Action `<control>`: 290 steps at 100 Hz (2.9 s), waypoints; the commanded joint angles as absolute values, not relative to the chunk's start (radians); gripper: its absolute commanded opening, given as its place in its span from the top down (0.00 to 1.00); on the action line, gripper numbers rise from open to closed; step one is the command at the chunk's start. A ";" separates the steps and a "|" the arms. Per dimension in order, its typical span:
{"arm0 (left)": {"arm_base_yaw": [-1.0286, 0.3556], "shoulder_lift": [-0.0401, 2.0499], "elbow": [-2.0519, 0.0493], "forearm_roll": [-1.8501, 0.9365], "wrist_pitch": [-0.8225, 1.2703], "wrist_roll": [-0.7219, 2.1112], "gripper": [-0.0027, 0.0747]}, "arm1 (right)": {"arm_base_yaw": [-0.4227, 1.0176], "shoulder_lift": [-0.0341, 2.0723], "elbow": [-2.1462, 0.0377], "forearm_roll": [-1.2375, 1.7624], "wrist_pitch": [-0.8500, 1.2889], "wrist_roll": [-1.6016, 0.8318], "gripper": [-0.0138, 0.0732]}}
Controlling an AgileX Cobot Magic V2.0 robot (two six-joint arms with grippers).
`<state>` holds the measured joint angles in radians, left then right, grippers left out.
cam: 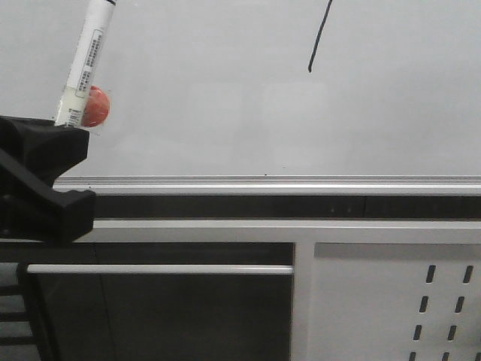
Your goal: Write number 1 on whiteboard
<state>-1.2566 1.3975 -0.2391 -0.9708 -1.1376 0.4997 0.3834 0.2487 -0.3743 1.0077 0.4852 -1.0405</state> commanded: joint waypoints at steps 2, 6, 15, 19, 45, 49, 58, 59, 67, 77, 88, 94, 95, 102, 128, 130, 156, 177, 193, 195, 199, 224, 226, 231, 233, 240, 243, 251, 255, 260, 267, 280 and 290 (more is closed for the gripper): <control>-1.227 1.381 -0.264 -0.910 -1.364 0.487 0.99 | 0.382 0.256 -0.398 1.045 0.459 -1.051 0.91; -1.215 1.381 -0.265 -0.892 -1.364 0.487 0.99 | 0.382 0.256 -0.398 1.045 0.459 -1.051 0.91; -1.183 1.381 -0.265 -0.857 -1.364 0.487 0.99 | 0.382 0.256 -0.398 1.047 0.465 -1.051 0.91; -1.169 1.381 -0.265 -0.855 -1.364 0.487 0.99 | 0.382 0.256 -0.398 1.047 0.467 -1.051 0.91; -1.093 1.381 -0.280 -0.747 -1.364 0.462 0.99 | 0.382 0.256 -0.398 1.049 0.470 -1.051 0.91; -1.086 1.381 -0.288 -0.745 -1.364 0.462 0.99 | 0.382 0.256 -0.398 1.049 0.470 -1.051 0.91; -1.071 1.381 -0.305 -0.740 -1.364 0.462 0.99 | 0.382 0.256 -0.398 1.049 0.470 -1.051 0.91; -1.071 1.381 -0.305 -0.740 -1.364 0.462 0.99 | 0.382 0.256 -0.398 1.049 0.470 -1.051 0.91; -1.062 1.381 -0.317 -0.733 -1.364 0.462 0.99 | 0.382 0.256 -0.398 1.049 0.470 -1.051 0.91; -1.053 1.381 -0.329 -0.715 -1.364 0.460 0.99 | 0.382 0.256 -0.396 1.049 0.472 -1.051 0.91; -1.049 1.381 -0.340 -0.715 -1.364 0.460 0.99 | 0.382 0.256 -0.392 1.049 0.472 -1.051 0.91; -1.045 1.381 -0.344 -0.713 -1.364 0.455 0.99 | 0.382 0.256 -0.390 1.049 0.472 -1.051 0.91; -1.042 1.381 -0.346 -0.713 -1.364 0.455 0.99 | 0.382 0.256 -0.390 1.049 0.472 -1.051 0.91; -1.030 1.381 -0.347 -0.710 -1.364 0.443 0.99 | 0.382 0.256 -0.388 1.049 0.472 -1.051 0.91; -0.977 1.387 -0.355 -0.683 -1.364 0.373 0.99 | 0.382 0.256 -0.388 1.049 0.472 -1.051 0.91; -0.976 1.387 -0.355 -0.674 -1.364 0.369 0.99 | 0.382 0.256 -0.388 1.049 0.472 -1.051 0.91; -0.920 1.387 -0.355 -0.626 -1.364 0.282 0.99 | 0.382 0.256 -0.388 1.049 0.472 -1.051 0.91; -0.879 1.387 -0.355 -0.563 -1.364 0.226 0.99 | 0.382 0.256 -0.388 1.049 0.470 -1.051 0.91; -0.877 1.389 -0.355 -0.528 -1.364 0.221 0.99 | 0.382 0.256 -0.388 1.049 0.468 -1.051 0.91; -0.877 1.392 -0.355 -0.517 -1.364 0.221 0.99 | 0.382 0.256 -0.388 1.049 0.468 -1.051 0.91; -0.877 1.399 -0.355 -0.504 -1.364 0.208 0.99 | 0.382 0.256 -0.388 1.049 0.468 -1.051 0.91; -0.877 1.497 -0.355 -0.428 -1.364 0.090 0.99 | 0.382 0.256 -0.388 1.049 0.468 -1.051 0.91; -0.877 1.500 -0.355 -0.419 -1.364 0.088 0.99 | 0.382 0.256 -0.388 1.049 0.468 -1.051 0.91; -0.877 1.511 -0.355 -0.409 -1.364 0.069 0.99 | 0.382 0.256 -0.388 1.051 0.468 -1.051 0.91; -0.879 1.513 -0.355 -0.409 -1.364 0.064 0.99 | 0.382 0.256 -0.388 1.051 0.468 -1.051 0.91; -0.879 1.515 -0.355 -0.407 -1.364 0.065 0.99 | 0.382 0.256 -0.388 1.051 0.468 -1.051 0.91; -0.879 1.515 -0.355 -0.405 -1.364 0.065 0.99 | 0.382 0.256 -0.388 1.051 0.468 -1.051 0.91; -0.879 1.515 -0.355 -0.403 -1.364 0.065 0.99 | 0.382 0.256 -0.388 1.051 0.468 -1.051 0.91; -0.879 1.517 -0.355 -0.403 -1.364 0.065 0.99 | 0.382 0.256 -0.388 1.051 0.468 -1.051 0.91; -0.879 1.519 -0.355 -0.403 -1.364 0.065 0.99 | 0.382 0.256 -0.388 1.051 0.468 -1.051 0.91; -0.879 1.523 -0.355 -0.406 -1.364 0.065 0.99 | 0.382 0.256 -0.388 1.051 0.468 -1.051 0.91; -0.879 1.530 -0.372 -0.421 -1.364 0.065 0.99 | 0.382 0.256 -0.388 1.051 0.468 -1.051 0.91; -0.879 1.545 -0.403 -0.419 -1.364 0.067 0.99 | 0.382 0.256 -0.388 1.051 0.468 -1.051 0.91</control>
